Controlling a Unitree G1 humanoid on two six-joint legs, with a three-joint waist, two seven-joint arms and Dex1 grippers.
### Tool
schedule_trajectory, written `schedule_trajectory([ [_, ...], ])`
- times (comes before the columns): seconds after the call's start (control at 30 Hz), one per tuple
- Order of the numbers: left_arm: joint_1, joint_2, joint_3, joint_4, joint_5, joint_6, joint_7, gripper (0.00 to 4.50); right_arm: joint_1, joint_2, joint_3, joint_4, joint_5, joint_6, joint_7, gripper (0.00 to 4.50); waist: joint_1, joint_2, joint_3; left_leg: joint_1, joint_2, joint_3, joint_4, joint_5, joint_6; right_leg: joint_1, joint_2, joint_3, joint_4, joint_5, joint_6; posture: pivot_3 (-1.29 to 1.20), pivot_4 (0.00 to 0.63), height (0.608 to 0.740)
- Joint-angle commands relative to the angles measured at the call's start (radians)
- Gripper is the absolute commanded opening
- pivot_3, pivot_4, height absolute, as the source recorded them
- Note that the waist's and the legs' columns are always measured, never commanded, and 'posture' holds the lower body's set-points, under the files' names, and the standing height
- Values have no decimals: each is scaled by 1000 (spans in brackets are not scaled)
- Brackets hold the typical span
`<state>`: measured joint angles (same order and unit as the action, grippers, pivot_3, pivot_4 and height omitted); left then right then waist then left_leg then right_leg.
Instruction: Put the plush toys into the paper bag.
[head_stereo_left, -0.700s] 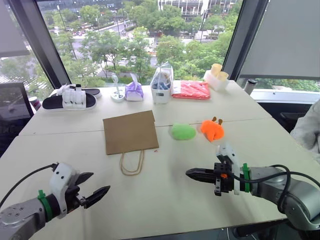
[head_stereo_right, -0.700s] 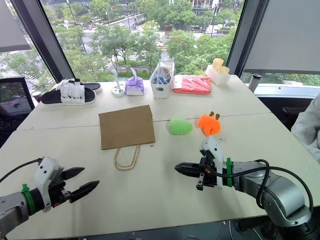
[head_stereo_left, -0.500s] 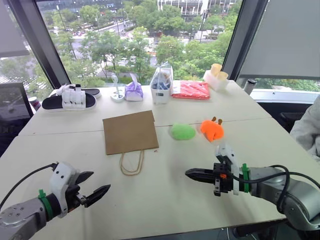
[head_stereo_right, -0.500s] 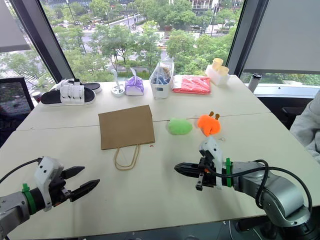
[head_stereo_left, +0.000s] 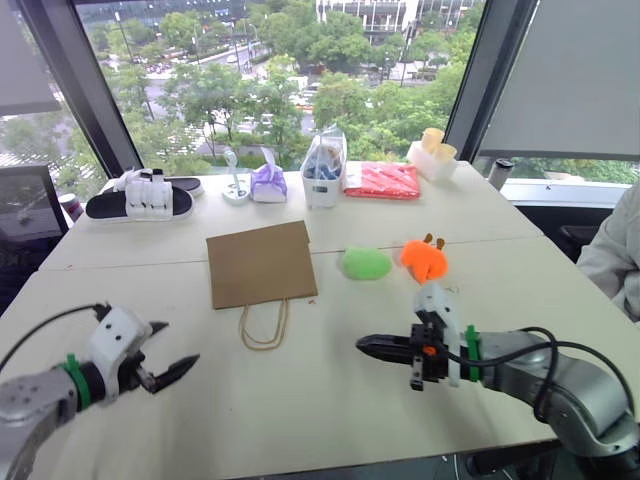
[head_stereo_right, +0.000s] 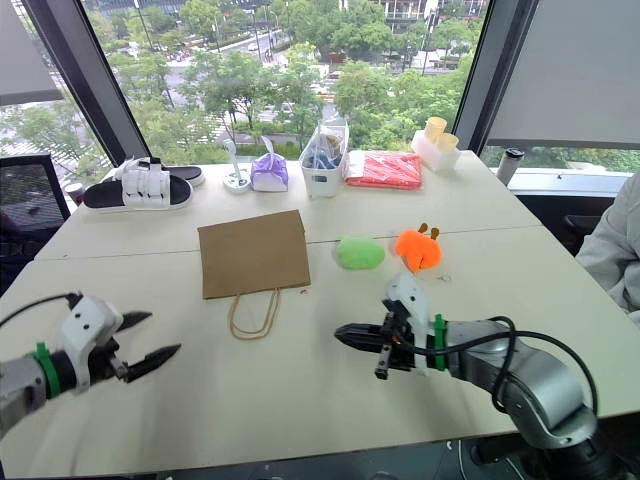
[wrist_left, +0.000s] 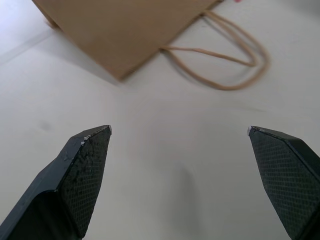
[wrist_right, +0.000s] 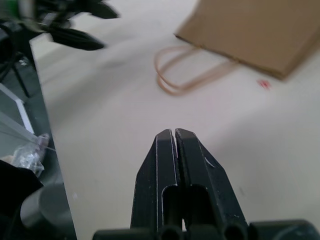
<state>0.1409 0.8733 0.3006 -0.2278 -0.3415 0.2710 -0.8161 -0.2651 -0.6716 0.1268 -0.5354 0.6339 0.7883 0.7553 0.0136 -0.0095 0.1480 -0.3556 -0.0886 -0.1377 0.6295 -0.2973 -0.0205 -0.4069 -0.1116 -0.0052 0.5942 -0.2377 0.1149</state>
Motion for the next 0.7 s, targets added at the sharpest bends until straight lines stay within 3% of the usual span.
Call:
schedule_trajectory([
  [0.03, -133, 36, -128, 187, 149, -222, -79, 4500, -41, 123, 105, 45, -77, -69, -55, 34, -1, -1, 0, 0, 0, 0, 0, 0, 0, 0, 2, 0, 0, 0, 1, 0, 150, 740],
  [0.2, -352, 17, -243, 420, 238, -414, -142, 4500, -50, 181, 147, 77, -141, -103, -71, 34, 1, -1, 0, -2, -2, -1, 0, 3, -5, -3, 1, 0, 1, 3, 4, 0, 150, 740],
  [0.33, -588, -62, -369, 628, 333, -586, -170, 4500, -25, 228, 142, 66, -157, -107, -112, 34, 2, -2, -1, -2, -3, -2, 0, 3, -5, -2, 0, -1, 1, 3, 4, 0, 150, 740],
  [0.5, -701, -138, -439, 768, 370, -693, -205, 4500, 16, 248, 139, 29, -165, -95, -149, 34, -16, -3, -2, -1, -3, 1, 0, 3, -5, -3, 0, -1, 2, 3, 5, 0, 150, 740],
  [0.7, -756, -152, -471, 876, 403, -800, -219, 4500, 42, 255, 112, 6, -162, -84, -194, 34, -26, -3, -2, -1, -2, 0, 0, 2, -4, -4, 1, -1, 4, 4, 6, 0, 150, 740],
])
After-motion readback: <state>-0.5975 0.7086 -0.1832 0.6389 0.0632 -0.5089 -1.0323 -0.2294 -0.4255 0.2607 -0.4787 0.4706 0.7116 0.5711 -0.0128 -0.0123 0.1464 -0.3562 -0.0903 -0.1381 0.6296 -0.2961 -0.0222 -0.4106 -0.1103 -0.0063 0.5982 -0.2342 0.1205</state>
